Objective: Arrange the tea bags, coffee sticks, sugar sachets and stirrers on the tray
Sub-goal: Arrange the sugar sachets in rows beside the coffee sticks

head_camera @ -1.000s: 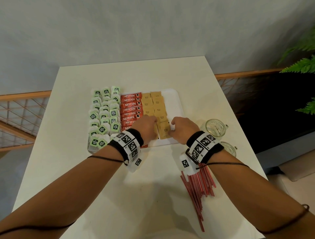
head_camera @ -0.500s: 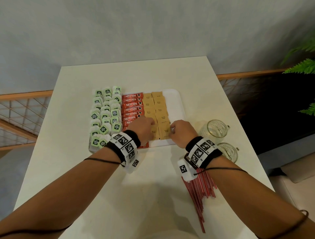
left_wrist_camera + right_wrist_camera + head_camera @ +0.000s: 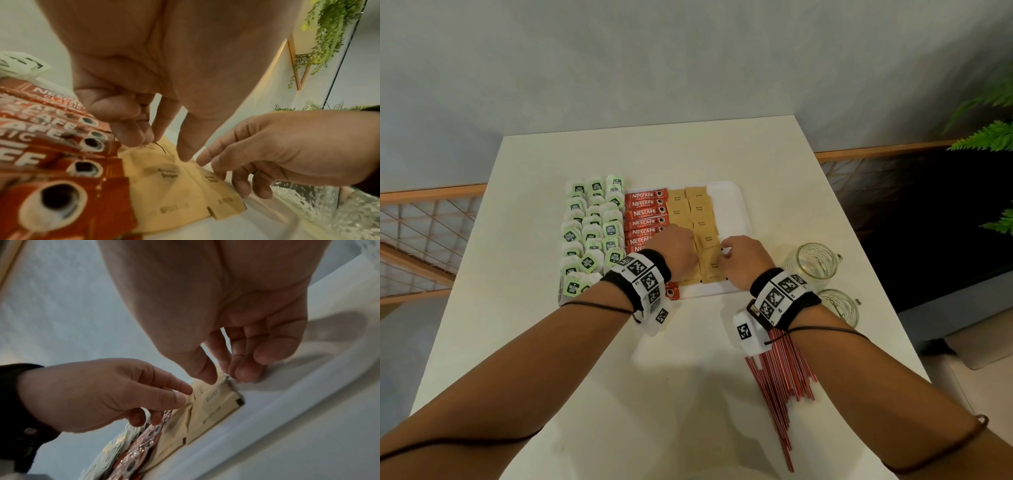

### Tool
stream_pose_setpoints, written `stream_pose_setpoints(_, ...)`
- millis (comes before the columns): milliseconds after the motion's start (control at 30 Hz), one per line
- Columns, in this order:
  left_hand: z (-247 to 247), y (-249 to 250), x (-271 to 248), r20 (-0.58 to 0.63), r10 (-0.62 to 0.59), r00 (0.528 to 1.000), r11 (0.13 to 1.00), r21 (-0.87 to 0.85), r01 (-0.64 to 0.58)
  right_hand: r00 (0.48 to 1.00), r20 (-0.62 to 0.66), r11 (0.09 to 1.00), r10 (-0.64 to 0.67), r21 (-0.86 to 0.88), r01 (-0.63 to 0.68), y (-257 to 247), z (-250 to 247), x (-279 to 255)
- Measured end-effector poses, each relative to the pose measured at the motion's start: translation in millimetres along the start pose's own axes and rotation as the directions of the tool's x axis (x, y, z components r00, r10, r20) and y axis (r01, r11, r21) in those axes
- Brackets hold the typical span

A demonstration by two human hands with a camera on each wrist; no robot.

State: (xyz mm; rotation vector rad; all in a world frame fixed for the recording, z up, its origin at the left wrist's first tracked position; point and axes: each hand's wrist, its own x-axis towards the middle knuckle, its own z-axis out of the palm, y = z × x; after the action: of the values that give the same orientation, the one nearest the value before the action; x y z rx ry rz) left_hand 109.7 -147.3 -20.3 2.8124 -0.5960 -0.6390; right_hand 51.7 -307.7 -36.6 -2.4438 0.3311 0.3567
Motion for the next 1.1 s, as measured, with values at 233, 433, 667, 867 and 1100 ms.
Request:
stream_pose_setpoints(233,4.9,0.9,6.7,0.008,0.005,1.000,1.000,-0.011,-0.005,1.000,0.007,0.999,-0.017,0.048,0.017,0.2,-1.4,-2.1)
stream_pose_setpoints(433,5.0,1.0,7.2,-0.006,0.020,1.000,0.999,-0.025,-0.020,1.000,0.018,1.000,0.025,-0.013,-0.025,2.6,-4.6,5.9)
stream_pose_setpoints(667,-6.1,2.5,17.3,-0.002,-0.009,1.000,1.000,-0.026,0.008,0.998,0.054,0.998,0.044,-0.051,-0.041,-6.4,-15.0,29.1)
stream_pose_setpoints(867,-12.7,6.2,24.9,0.065,-0.011,0.998,1.000,-0.012,0.012,0.999,0.040,0.999,0.002,-0.053,0.000,-13.1,-9.4,33.6)
stream_pose_setpoints(1100,-12.0,6.0,27.1,0.070,0.011,0.998,1.000,-0.004,-0.010,0.999,0.039,0.999,-0.013,-0.034,0.014,-14.6,-6.6,29.6)
